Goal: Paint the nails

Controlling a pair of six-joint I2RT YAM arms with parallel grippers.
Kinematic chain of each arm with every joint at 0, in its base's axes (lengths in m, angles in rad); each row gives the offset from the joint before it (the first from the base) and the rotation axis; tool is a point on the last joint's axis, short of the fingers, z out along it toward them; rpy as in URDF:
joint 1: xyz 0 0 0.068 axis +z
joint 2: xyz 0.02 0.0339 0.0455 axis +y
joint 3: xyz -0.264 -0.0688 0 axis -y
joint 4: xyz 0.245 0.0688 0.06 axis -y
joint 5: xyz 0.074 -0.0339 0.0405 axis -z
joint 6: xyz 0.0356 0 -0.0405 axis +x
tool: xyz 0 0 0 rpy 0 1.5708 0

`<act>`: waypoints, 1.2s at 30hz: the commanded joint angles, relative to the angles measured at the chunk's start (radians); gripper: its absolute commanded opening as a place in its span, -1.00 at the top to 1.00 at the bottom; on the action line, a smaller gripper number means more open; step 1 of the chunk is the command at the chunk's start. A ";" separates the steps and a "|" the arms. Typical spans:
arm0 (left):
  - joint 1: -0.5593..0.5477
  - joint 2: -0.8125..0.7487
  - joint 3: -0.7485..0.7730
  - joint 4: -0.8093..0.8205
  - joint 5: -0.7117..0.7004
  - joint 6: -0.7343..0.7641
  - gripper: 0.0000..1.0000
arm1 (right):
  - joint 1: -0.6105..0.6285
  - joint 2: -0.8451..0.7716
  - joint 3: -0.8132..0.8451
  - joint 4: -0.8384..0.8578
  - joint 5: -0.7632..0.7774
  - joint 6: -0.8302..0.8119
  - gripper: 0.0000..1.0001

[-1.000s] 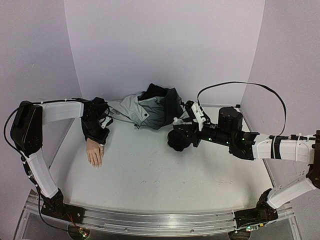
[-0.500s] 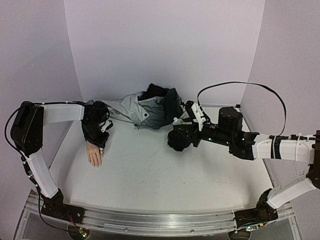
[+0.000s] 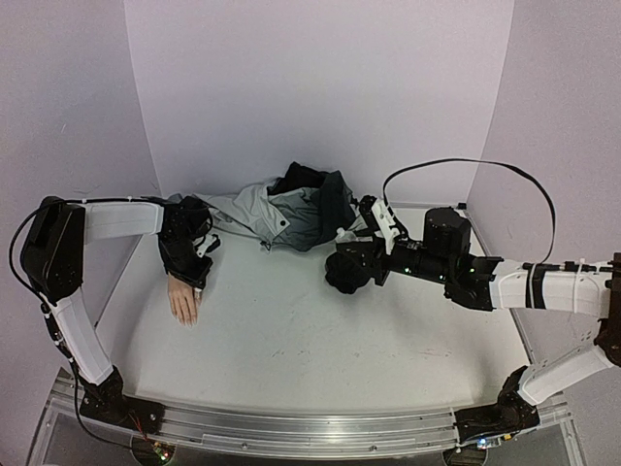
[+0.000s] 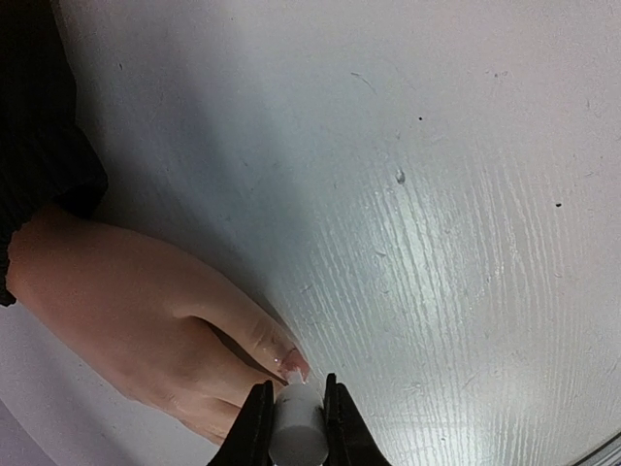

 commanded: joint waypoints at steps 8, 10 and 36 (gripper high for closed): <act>0.003 -0.011 -0.024 0.003 0.058 0.007 1.00 | 0.004 -0.029 0.011 0.067 -0.017 0.009 1.00; 0.003 -0.015 -0.023 0.001 0.068 0.008 1.00 | 0.004 -0.031 0.011 0.068 -0.016 0.009 1.00; 0.005 0.003 0.030 0.046 -0.023 0.021 1.00 | 0.004 -0.012 0.014 0.068 -0.014 0.005 1.00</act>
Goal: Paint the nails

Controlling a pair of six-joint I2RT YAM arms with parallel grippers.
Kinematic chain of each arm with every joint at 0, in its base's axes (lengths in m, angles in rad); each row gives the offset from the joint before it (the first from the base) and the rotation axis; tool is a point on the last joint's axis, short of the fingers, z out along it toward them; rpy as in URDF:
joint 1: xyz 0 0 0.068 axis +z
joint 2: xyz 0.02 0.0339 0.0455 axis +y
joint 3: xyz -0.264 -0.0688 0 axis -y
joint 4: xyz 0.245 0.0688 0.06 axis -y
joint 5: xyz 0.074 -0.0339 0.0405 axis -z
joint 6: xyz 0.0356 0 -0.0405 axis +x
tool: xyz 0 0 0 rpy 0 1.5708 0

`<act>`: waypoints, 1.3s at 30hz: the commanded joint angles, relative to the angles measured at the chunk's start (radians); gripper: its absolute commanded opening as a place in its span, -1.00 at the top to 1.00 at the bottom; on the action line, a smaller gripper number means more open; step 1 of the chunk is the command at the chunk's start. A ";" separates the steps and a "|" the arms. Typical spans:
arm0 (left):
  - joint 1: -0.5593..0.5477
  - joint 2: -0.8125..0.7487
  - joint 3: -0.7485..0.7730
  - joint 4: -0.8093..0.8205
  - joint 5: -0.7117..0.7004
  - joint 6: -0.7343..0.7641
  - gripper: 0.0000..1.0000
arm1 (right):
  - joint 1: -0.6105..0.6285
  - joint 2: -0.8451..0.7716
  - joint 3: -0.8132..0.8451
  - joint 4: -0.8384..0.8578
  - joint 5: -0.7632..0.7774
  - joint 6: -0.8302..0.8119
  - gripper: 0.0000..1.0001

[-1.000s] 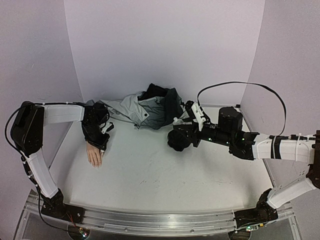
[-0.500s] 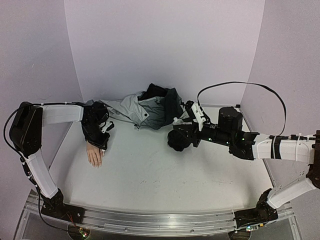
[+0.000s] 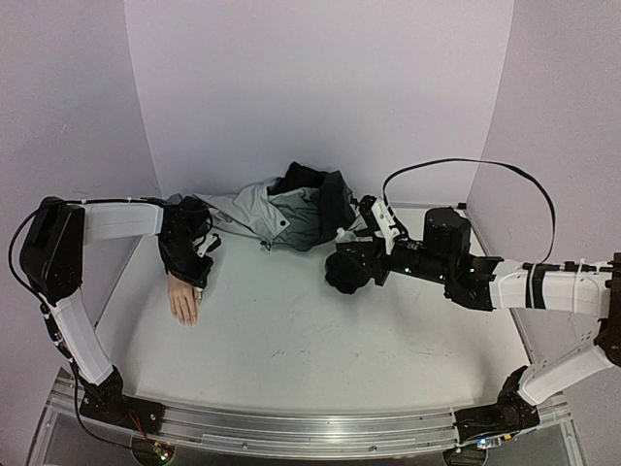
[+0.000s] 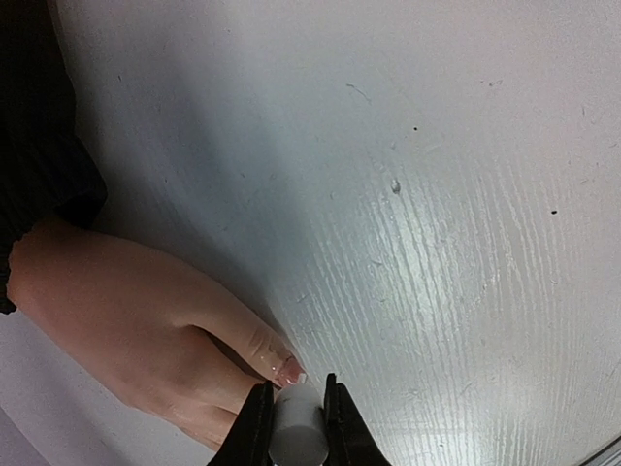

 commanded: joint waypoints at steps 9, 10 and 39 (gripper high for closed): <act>0.005 0.020 0.037 0.018 -0.052 0.018 1.00 | 0.003 -0.018 0.013 0.068 -0.015 0.007 1.00; 0.005 0.019 0.034 0.017 -0.050 0.017 1.00 | 0.004 -0.018 0.014 0.069 -0.015 0.007 1.00; -0.031 -0.017 -0.018 -0.024 -0.013 0.036 1.00 | 0.004 -0.031 0.012 0.065 -0.022 0.009 1.00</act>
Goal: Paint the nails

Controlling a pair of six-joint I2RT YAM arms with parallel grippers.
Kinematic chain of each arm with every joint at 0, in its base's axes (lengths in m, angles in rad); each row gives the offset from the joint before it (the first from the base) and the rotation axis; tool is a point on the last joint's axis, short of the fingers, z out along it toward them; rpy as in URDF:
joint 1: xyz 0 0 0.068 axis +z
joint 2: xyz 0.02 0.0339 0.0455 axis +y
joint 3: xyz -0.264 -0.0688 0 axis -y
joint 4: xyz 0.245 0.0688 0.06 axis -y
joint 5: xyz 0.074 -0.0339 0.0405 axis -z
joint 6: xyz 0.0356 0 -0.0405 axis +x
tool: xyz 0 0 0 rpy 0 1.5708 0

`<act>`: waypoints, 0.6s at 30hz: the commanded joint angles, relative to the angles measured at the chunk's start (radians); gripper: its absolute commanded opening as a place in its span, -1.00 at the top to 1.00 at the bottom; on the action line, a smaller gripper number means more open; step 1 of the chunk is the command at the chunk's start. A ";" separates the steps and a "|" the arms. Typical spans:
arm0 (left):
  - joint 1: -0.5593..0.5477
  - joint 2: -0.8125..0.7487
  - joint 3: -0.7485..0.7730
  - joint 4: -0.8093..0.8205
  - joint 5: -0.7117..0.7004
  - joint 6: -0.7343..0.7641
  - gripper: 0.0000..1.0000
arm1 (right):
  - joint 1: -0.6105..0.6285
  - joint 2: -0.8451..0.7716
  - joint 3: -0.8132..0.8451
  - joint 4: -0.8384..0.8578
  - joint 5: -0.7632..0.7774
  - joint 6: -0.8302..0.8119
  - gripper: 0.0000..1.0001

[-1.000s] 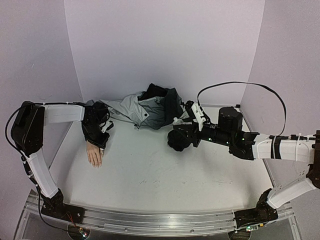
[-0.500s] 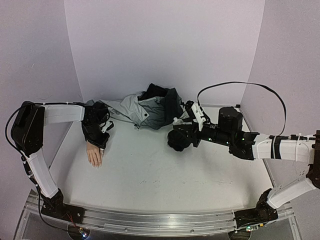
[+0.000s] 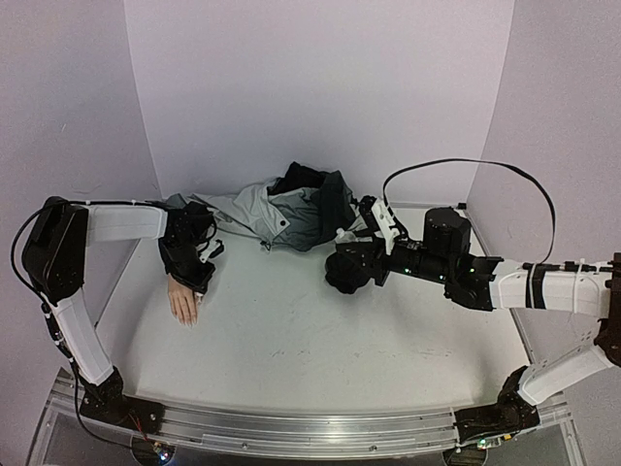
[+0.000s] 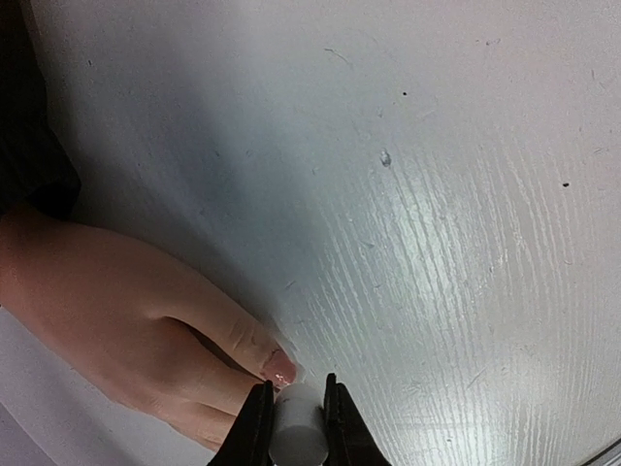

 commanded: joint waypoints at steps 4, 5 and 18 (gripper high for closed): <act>-0.006 -0.044 -0.003 -0.012 0.038 0.019 1.00 | 0.004 -0.029 0.012 0.065 -0.015 0.008 1.00; -0.006 -0.049 0.002 -0.011 0.049 0.019 1.00 | 0.004 -0.028 0.012 0.066 -0.016 0.009 1.00; 0.004 -0.029 0.049 0.023 0.005 0.012 1.00 | 0.004 -0.018 0.014 0.067 -0.012 0.008 1.00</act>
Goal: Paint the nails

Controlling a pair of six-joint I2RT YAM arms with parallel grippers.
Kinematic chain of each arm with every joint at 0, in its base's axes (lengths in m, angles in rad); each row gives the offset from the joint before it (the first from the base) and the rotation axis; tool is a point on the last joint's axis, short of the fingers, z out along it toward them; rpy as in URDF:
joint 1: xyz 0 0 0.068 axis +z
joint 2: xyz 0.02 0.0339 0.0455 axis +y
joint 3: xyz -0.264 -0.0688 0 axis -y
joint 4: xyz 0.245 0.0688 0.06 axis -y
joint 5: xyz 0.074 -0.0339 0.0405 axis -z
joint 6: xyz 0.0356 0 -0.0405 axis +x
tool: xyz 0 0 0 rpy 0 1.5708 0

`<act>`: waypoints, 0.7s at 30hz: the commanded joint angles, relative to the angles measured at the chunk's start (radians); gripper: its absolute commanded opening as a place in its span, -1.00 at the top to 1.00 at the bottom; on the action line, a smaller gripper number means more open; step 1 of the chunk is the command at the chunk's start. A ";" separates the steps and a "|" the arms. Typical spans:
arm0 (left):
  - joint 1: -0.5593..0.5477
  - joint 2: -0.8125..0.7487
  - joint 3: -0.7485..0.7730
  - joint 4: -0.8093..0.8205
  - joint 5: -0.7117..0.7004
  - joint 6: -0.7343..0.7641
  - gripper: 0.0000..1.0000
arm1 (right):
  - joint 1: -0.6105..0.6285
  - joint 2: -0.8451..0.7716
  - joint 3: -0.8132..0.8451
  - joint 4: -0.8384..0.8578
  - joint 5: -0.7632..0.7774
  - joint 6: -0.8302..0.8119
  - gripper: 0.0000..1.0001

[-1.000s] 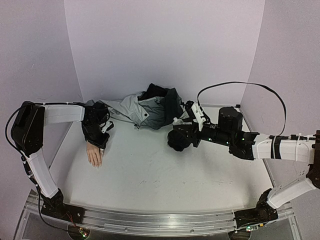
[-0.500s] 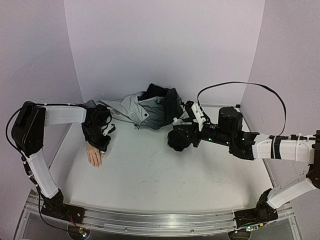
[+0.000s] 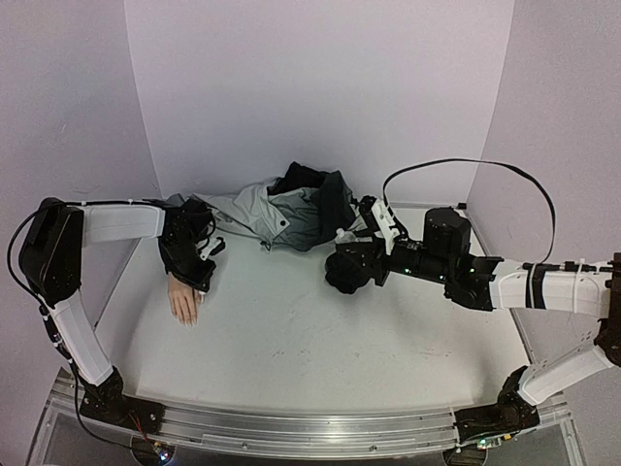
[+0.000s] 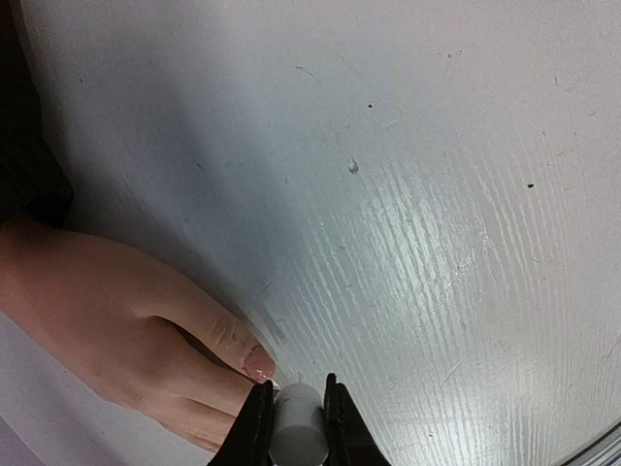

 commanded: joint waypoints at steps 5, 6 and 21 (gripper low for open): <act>0.015 0.011 0.061 0.021 -0.063 0.009 1.00 | 0.005 -0.014 0.014 0.066 -0.008 0.007 1.00; 0.018 0.012 0.063 0.020 -0.065 0.009 1.00 | 0.004 -0.012 0.014 0.066 -0.009 0.007 1.00; 0.023 0.048 0.057 0.011 -0.058 0.012 1.00 | 0.004 -0.014 0.014 0.066 -0.010 0.007 1.00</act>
